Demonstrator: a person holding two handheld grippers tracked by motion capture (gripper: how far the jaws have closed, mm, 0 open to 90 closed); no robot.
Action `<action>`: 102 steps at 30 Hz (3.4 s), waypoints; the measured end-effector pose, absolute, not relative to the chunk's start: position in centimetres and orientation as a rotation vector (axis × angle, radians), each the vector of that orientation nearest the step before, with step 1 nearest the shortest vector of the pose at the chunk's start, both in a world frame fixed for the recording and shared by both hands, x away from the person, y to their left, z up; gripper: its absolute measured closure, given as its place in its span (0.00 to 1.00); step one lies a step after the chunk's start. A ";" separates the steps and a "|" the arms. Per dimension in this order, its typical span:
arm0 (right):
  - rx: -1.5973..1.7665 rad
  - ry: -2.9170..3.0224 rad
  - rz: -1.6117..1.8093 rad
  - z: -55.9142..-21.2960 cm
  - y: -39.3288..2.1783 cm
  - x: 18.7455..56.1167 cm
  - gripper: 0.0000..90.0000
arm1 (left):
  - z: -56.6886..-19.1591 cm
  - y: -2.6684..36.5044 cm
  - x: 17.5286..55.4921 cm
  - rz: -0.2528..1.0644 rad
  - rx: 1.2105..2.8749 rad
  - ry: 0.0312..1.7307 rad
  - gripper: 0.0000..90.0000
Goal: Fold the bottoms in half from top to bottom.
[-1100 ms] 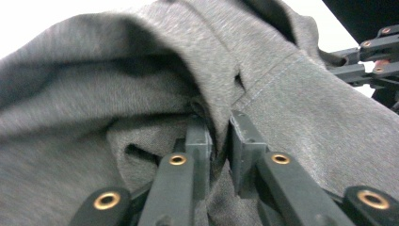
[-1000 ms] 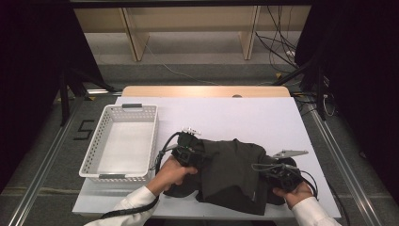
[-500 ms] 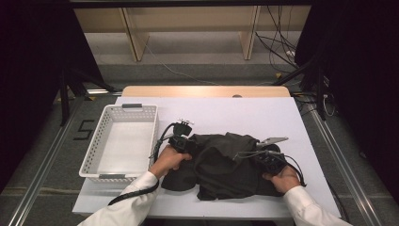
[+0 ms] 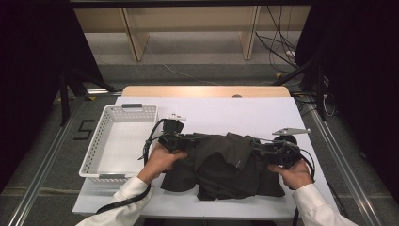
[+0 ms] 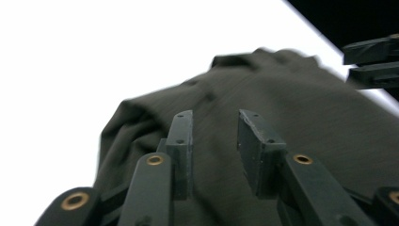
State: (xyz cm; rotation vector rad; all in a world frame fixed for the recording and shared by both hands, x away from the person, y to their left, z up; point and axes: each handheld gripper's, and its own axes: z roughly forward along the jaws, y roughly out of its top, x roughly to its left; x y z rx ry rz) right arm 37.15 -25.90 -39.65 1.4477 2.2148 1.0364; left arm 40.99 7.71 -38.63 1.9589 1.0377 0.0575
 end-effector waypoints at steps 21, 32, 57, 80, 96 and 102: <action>1.582 2.396 0.920 -43.0 -21.5 39.3 0.81 | -43.4 2.5 37.5 -0.163 2.229 0.872 0.99; 1.466 2.383 0.934 -39.7 -24.2 36.6 0.89 | -43.0 3.2 37.1 -0.125 2.225 0.865 0.99; 1.425 2.354 0.786 -43.3 -24.1 36.0 0.42 | -43.2 8.5 40.0 0.288 2.126 1.215 0.57; 1.451 2.377 0.774 -44.4 -24.4 36.4 0.43 | -44.3 8.8 39.6 0.015 2.063 1.233 0.71; 1.409 2.236 0.863 -41.3 -24.8 36.4 0.73 | -41.3 3.5 41.5 0.089 2.000 1.116 0.99; 1.420 2.265 0.934 -42.0 -24.4 39.5 0.95 | -42.4 4.2 42.9 0.109 1.988 1.189 0.99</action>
